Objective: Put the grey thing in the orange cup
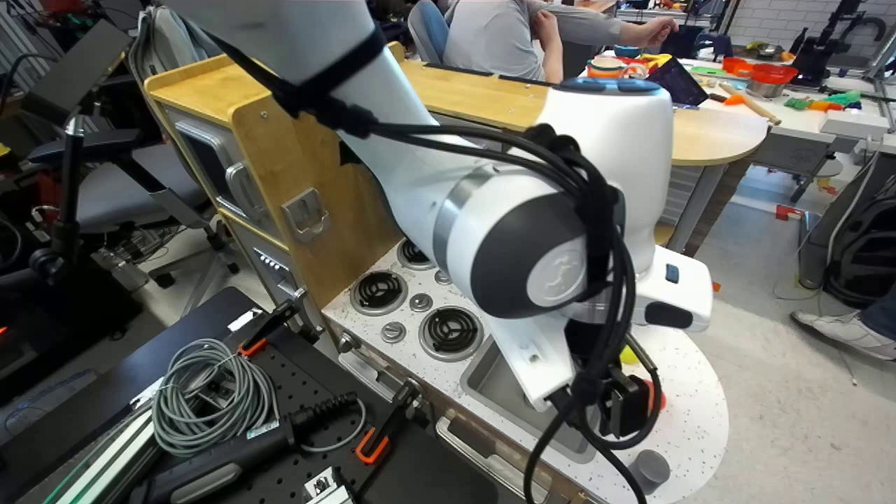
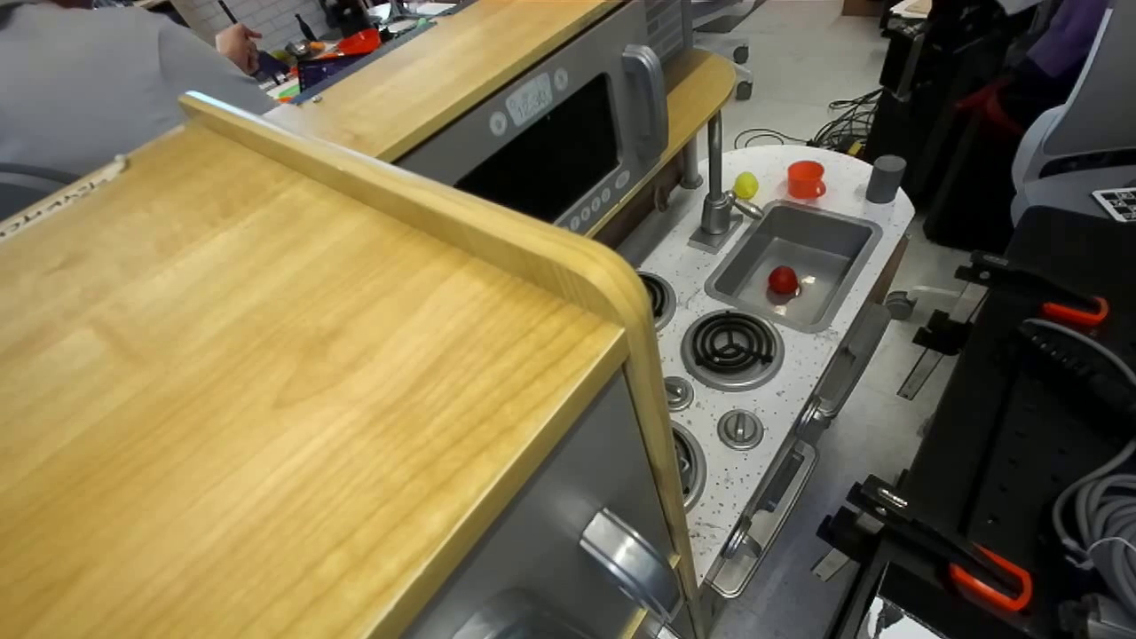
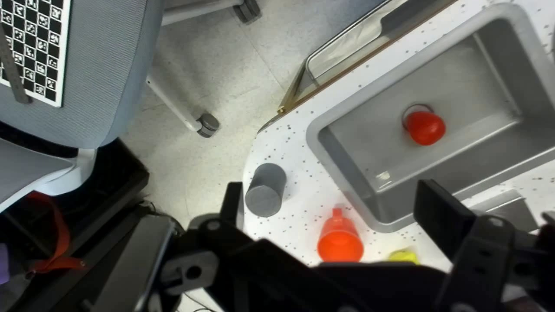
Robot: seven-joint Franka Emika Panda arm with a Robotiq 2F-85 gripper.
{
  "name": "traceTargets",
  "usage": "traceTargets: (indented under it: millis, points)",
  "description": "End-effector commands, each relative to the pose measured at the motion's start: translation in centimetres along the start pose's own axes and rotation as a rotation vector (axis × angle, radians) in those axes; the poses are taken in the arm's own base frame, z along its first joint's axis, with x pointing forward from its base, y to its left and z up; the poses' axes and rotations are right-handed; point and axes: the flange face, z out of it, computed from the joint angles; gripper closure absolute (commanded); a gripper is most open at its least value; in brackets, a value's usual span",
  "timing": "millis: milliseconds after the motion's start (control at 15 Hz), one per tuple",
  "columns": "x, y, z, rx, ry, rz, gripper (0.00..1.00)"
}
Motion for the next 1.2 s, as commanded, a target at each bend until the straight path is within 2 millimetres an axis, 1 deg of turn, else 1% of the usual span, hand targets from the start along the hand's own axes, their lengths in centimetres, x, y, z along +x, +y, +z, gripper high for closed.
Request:
traceTargets:
  millis: [0,267,533,933,1000,1133]
  points:
    - [3.7,1.8,3.6,-0.06,0.033,-0.001,0.0]
    - [6.4,3.4,6.6,-0.095,0.033,-0.002,0.0]
    - [8.5,5.1,9.6,-0.102,0.014,-0.031,0.0]
    - [10.0,7.7,14.0,-0.111,-0.032,-0.098,0.0]
    - [10.1,7.8,14.5,-0.107,-0.041,-0.11,0.0]
    - [10.4,7.3,14.9,-0.089,-0.051,-0.14,0.0]
